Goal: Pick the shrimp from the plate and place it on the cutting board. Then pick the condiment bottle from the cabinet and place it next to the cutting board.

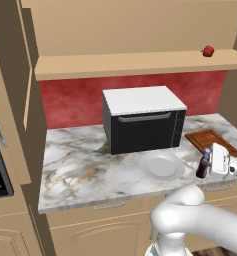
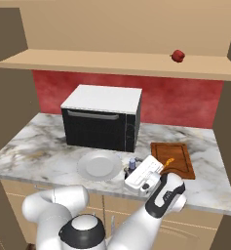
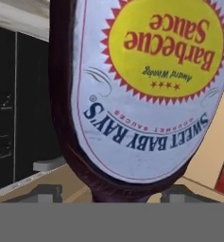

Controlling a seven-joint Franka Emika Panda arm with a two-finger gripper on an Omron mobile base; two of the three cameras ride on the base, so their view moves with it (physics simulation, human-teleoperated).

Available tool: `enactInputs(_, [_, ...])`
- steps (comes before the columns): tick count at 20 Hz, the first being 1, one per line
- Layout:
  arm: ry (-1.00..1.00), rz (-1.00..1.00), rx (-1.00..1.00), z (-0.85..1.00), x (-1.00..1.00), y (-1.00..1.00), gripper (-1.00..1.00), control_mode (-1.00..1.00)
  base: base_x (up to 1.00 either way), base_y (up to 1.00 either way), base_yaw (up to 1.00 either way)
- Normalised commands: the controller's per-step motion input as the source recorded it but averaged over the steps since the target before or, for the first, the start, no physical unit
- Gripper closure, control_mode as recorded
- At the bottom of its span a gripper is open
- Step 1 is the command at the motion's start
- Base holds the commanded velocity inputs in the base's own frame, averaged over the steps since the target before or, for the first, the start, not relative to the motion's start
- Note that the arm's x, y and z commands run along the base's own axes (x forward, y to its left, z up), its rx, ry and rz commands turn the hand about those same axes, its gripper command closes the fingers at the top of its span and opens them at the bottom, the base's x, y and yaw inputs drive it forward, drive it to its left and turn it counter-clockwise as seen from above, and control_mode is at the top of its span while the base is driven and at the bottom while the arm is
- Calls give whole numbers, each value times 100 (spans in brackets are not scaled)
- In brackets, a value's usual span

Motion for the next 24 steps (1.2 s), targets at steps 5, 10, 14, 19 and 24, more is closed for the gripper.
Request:
enactInputs(5, [-2,0,0,0,0,0,-100,-100,0,0,0])
enactInputs(10, [-2,0,0,0,-7,-5,-100,-100,0,0,0])
enactInputs(14, [0,0,-2,7,-8,-12,-100,-100,0,0,0])
enactInputs(19, [0,0,-6,29,-4,-18,-100,-100,0,0,0])
enactInputs(24, [0,0,-8,46,0,-10,-100,-100,0,0,0])
